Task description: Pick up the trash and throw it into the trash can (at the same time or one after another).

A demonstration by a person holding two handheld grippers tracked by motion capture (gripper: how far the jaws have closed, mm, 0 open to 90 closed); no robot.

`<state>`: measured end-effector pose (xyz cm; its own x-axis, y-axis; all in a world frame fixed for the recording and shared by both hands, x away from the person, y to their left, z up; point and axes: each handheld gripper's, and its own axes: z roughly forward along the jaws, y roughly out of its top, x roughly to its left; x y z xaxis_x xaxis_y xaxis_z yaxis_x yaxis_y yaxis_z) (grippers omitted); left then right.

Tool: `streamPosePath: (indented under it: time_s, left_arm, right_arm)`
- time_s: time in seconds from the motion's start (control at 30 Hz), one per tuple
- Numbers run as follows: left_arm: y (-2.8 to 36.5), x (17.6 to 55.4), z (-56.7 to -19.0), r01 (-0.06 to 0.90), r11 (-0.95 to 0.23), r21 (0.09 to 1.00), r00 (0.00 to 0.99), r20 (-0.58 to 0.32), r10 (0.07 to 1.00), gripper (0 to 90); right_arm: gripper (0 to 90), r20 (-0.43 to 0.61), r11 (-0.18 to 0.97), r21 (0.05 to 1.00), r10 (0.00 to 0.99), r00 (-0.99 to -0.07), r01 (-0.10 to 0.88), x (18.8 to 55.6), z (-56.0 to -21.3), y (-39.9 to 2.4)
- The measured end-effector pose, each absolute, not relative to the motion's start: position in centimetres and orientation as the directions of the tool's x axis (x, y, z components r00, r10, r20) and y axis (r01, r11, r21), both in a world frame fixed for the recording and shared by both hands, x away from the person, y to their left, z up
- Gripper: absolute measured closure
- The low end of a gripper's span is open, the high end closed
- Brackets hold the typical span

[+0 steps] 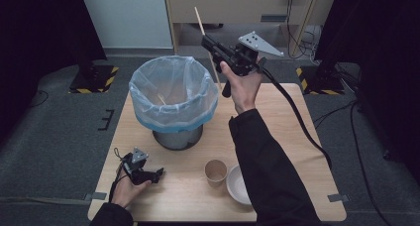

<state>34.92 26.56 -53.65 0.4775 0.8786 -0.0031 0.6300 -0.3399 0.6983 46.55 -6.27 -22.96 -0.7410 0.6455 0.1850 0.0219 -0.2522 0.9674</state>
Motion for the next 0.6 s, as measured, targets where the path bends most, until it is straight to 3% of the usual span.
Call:
streamPosePath:
  time_s: [0.6]
  left_arm:
    - [26.5,34.9,-53.6,0.629,-0.343,0.698,0.481,-0.003,0.877,0.0]
  right_arm:
    - [85.9,0.205,-0.264,0.964,0.625,-0.753,0.044,49.0,-23.3,-2.5]
